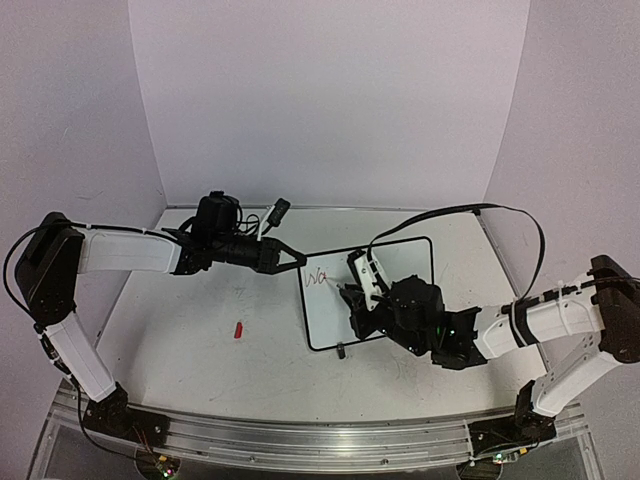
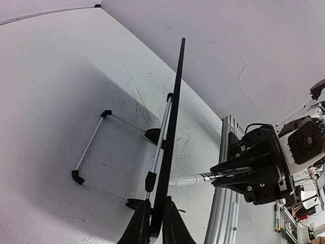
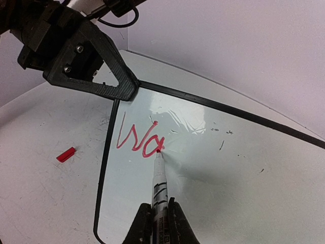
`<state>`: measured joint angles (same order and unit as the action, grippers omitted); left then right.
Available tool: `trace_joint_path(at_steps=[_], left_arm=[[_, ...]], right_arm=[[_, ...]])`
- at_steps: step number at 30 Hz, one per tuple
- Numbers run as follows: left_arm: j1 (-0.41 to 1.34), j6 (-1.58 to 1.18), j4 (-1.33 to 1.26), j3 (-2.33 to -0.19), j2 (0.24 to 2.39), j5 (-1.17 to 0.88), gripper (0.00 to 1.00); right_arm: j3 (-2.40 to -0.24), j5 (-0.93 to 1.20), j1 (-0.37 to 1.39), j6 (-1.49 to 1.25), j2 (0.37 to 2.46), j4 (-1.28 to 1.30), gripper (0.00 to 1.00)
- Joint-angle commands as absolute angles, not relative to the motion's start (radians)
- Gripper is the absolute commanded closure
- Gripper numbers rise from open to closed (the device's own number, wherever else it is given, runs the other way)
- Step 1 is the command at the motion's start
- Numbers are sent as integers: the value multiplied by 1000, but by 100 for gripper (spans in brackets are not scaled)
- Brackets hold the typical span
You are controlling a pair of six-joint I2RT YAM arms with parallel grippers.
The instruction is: Write a sentence on the whiteboard
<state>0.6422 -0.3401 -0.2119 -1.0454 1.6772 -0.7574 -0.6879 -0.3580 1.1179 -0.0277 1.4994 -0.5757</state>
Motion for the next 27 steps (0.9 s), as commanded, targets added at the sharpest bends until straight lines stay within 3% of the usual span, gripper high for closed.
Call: trace_joint_path(at_steps=[1,15,27], left_arm=[[642,-344,-243,-1062,1634,-787,91],[642,-342,-243,-1061,1636,-784,91],[641,-342,-242,-1061,1635,-786,91]], right_arm=[[-675,-381,1112,-39,1473,-538,100],[-648,-328,1113,-17,1378,-571,100],[-708,-369,1112,31,1456,-599,100]])
